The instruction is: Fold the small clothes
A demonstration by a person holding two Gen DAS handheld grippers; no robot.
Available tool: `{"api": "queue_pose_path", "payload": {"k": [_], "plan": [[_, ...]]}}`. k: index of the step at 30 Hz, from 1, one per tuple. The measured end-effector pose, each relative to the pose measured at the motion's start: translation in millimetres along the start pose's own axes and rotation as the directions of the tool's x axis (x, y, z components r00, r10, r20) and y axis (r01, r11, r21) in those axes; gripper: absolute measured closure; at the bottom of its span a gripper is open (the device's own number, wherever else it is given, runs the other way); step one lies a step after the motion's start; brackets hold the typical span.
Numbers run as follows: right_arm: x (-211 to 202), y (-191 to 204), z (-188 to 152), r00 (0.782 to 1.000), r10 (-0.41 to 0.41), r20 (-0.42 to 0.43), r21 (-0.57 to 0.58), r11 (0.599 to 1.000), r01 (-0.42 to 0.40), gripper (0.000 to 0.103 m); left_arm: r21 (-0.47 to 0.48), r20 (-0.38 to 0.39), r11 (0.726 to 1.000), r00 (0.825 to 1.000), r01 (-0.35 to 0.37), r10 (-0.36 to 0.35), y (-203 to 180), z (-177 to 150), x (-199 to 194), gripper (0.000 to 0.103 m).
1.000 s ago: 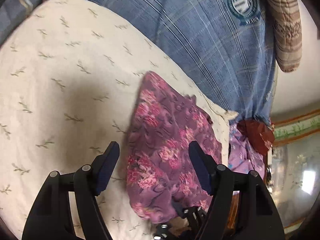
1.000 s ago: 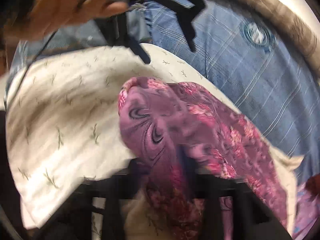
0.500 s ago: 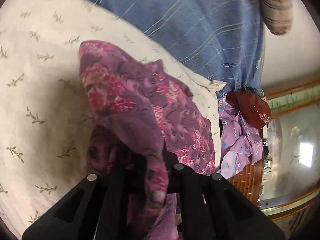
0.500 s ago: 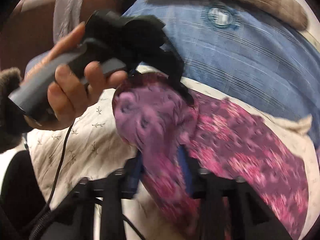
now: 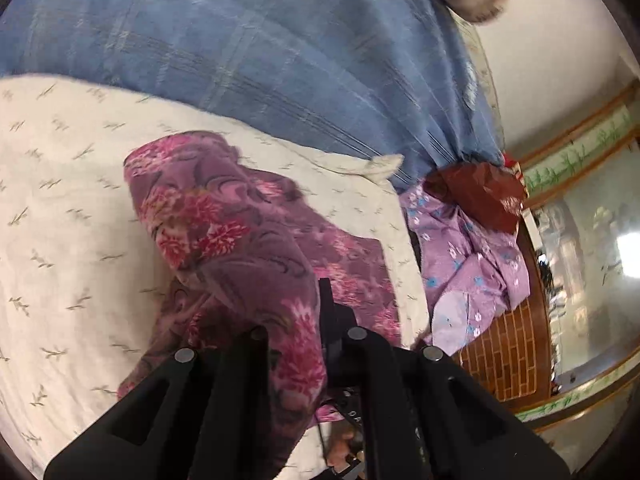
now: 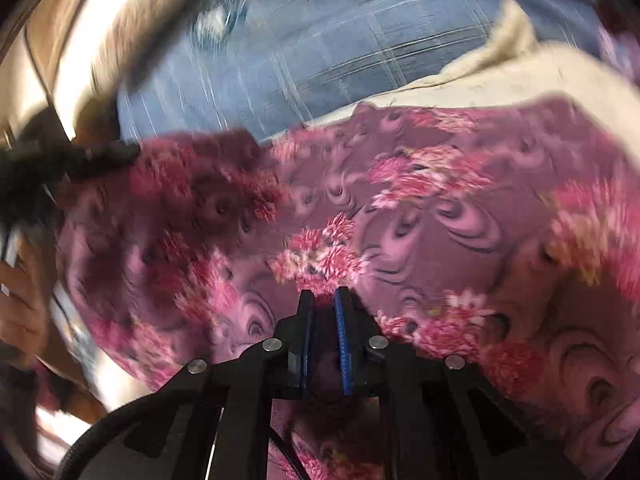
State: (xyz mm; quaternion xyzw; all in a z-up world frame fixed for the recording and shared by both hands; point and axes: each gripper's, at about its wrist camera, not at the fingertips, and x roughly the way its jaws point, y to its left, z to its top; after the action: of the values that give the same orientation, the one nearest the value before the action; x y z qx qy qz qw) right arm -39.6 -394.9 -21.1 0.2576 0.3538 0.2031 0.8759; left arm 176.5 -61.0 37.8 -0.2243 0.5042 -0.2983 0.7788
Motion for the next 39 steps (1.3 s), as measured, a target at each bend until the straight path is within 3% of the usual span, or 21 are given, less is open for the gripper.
{"api": "queue_pose_path", "payload": {"k": [7, 11, 14, 15, 18, 20, 21, 22, 25, 29, 32, 35, 39], "plan": [[-15, -18, -5, 0.996, 0.092, -0.018, 0.089, 0.992, -0.09, 0.094, 0.131, -0.071, 0.99, 0.996, -0.052, 0.061, -87, 4, 50, 0.097], [-60, -40, -18, 0.995, 0.092, 0.026, 0.123, 0.988, -0.095, 0.092, 0.196, -0.163, 0.979, 0.982, -0.058, 0.091, -130, -4, 108, 0.097], [-103, -66, -38, 0.996, 0.026, 0.08, 0.152, 0.988, -0.038, 0.09, 0.24, -0.251, 0.968, 0.958, -0.075, 0.137, -157, -25, 162, 0.095], [-111, -77, -44, 0.994, 0.054, 0.096, 0.188, 0.98, -0.071, 0.09, 0.26, -0.278, 0.961, 0.946, -0.092, 0.166, -164, -33, 181, 0.094], [-122, -103, -54, 0.985, 0.12, 0.121, 0.28, 0.948, -0.15, 0.091, 0.263, -0.391, 0.958, 0.896, -0.112, 0.212, -177, -54, 222, 0.091], [-120, -112, -53, 0.979, 0.158, 0.128, 0.305, 0.933, -0.19, 0.091, 0.275, -0.468, 0.953, 0.848, -0.129, 0.249, -191, -65, 231, 0.09], [-118, -115, -52, 0.978, 0.166, 0.127, 0.312, 0.929, -0.198, 0.091, 0.299, -0.468, 0.945, 0.842, -0.135, 0.268, -198, -67, 229, 0.089], [-117, -116, -51, 0.977, 0.171, 0.127, 0.313, 0.928, -0.203, 0.091, 0.342, -0.438, 0.929, 0.85, -0.143, 0.292, -210, -68, 219, 0.088], [-116, -123, -53, 0.972, 0.192, 0.136, 0.328, 0.917, -0.227, 0.091, 0.393, -0.336, 0.911, 0.902, -0.126, 0.27, -232, -60, 176, 0.076], [-127, -132, -60, 0.969, 0.206, 0.135, 0.348, 0.906, -0.241, 0.091, 0.338, -0.238, 0.936, 0.953, -0.101, 0.189, -223, -42, 110, 0.052], [-131, -132, -58, 0.973, 0.198, 0.12, 0.353, 0.907, -0.228, 0.091, 0.301, -0.179, 0.945, 0.966, -0.127, 0.187, -194, -35, 74, 0.047], [-156, -128, -53, 0.98, 0.111, 0.168, 0.342, 0.925, -0.163, 0.083, 0.271, -0.148, 0.946, 0.964, -0.177, 0.223, -150, -42, 53, 0.039], [-197, -102, -17, 0.974, 0.035, 0.225, 0.19, 0.979, -0.079, 0.067, 0.116, -0.186, 0.988, 0.974, -0.107, 0.127, -77, -60, 41, 0.039]]}}
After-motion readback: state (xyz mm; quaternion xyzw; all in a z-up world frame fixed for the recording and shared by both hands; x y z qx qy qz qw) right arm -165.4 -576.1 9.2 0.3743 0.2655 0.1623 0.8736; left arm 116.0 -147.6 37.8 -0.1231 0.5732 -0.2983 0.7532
